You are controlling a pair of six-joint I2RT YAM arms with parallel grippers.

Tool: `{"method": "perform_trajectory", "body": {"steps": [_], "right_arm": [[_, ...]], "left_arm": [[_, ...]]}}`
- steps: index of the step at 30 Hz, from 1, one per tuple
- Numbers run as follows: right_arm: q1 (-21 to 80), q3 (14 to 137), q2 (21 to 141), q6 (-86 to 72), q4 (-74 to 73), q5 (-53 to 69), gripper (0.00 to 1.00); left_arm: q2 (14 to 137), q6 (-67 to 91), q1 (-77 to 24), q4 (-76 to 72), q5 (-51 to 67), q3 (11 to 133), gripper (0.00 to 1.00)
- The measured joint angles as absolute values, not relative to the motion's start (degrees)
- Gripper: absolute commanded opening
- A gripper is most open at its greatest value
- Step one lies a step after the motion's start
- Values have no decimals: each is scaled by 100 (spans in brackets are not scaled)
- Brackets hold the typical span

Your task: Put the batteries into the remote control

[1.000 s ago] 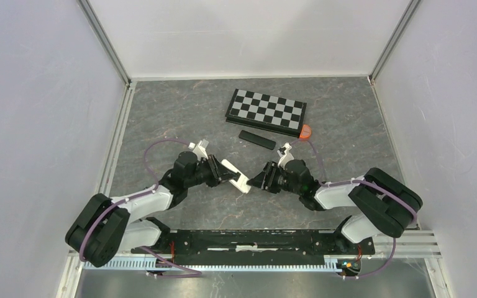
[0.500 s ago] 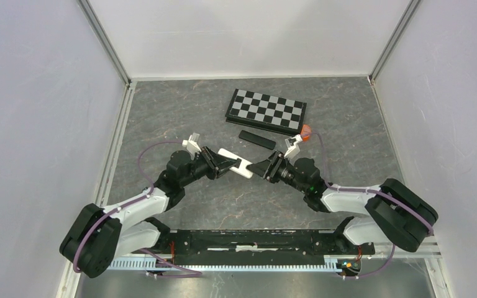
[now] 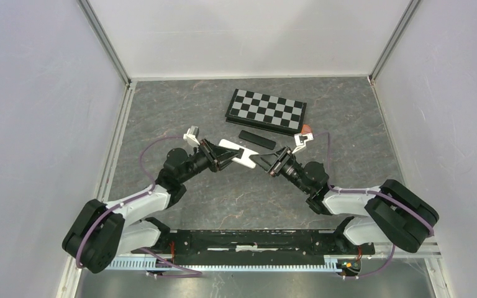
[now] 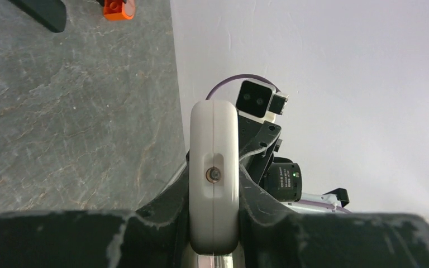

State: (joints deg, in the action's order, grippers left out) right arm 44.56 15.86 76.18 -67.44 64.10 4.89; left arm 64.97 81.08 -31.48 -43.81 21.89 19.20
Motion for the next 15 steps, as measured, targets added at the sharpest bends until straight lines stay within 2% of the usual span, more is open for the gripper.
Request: {"method": "perform_trajectory", "body": {"steps": [3,10,12,15], "right_arm": [[4436,1525,7712,-6707,6810,421,32],[4333,1350,7417,-6283,7135,773,52],[4167,1247,7210,-6101,7161,1135,61],[3876,1063,6807,-5848,7085,1573,81]], "left_arm": [[6683,8058,-3087,-4493,2410,2082,2],[6757,7513,-3033,-4506,3103,2416,2],[6759,7419,-2987,-4530,3483,2504,2],[6779,7365,-2851,-4687,3924,2563,2]]}}
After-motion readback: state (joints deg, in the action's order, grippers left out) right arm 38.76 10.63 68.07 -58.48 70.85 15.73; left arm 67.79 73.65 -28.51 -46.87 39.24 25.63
